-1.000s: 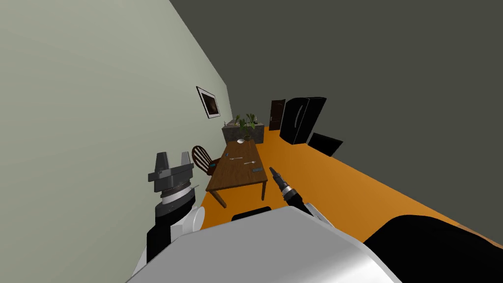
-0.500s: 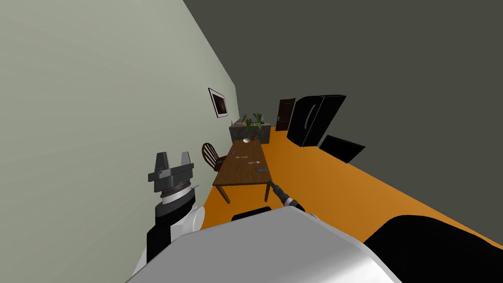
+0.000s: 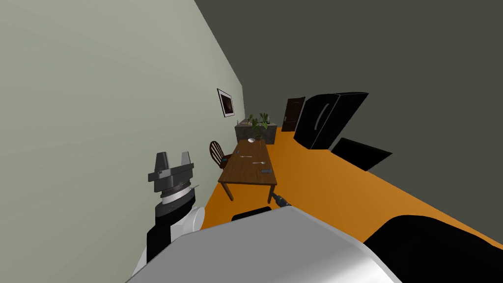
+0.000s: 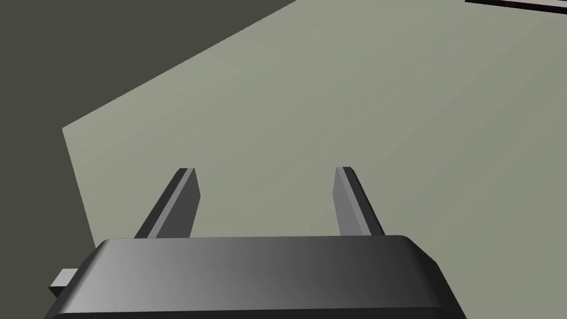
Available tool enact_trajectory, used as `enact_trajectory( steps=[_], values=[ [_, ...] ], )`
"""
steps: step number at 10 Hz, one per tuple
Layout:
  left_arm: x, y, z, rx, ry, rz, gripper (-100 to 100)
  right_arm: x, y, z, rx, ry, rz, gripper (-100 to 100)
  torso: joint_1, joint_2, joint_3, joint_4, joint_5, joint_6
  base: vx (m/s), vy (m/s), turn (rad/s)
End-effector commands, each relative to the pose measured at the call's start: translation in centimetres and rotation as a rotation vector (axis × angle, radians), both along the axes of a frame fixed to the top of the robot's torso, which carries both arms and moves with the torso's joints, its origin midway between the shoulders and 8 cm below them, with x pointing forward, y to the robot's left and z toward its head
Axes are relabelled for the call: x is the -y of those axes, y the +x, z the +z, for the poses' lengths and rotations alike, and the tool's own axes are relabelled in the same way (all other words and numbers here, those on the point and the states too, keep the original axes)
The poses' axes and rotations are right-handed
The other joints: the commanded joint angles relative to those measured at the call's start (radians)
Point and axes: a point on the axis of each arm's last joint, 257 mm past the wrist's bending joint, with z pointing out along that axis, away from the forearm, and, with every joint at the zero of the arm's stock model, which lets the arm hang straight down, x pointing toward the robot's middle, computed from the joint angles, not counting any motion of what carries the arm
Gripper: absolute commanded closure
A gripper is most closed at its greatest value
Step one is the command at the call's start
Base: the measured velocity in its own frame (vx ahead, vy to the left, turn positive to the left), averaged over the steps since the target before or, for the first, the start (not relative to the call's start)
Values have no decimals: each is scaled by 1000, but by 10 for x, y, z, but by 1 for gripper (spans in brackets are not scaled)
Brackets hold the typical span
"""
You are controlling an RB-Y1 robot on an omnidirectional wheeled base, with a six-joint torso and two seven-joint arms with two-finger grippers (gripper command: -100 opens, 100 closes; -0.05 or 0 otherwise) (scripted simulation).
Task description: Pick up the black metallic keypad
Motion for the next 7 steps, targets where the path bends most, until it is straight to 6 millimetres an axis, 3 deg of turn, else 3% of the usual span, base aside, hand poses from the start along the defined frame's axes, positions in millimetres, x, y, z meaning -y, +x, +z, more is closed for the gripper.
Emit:
enact_trajectory(
  steps=[1, 2, 4, 7],
  values=[
    [0, 0, 0, 0, 0, 0, 0, 6, -25, -23, -57, -37, 18, -100, 0, 0, 0, 0, 0, 0, 15, 15, 187],
    [0, 0, 0, 0, 0, 0, 0, 9, -51, -43, -109, -85, 72, -100, 0, 0, 0, 0, 0, 1, 14, 30, 342],
    [0, 0, 0, 0, 0, 0, 0, 16, -59, -53, -135, -98, 66, -100, 0, 0, 0, 0, 0, 1, 15, 13, 64],
    [0, 0, 0, 0, 0, 0, 0, 30, -117, -91, -242, -199, 179, -100, 0, 0, 0, 0, 0, 1, 21, 32, 283]
  ],
)
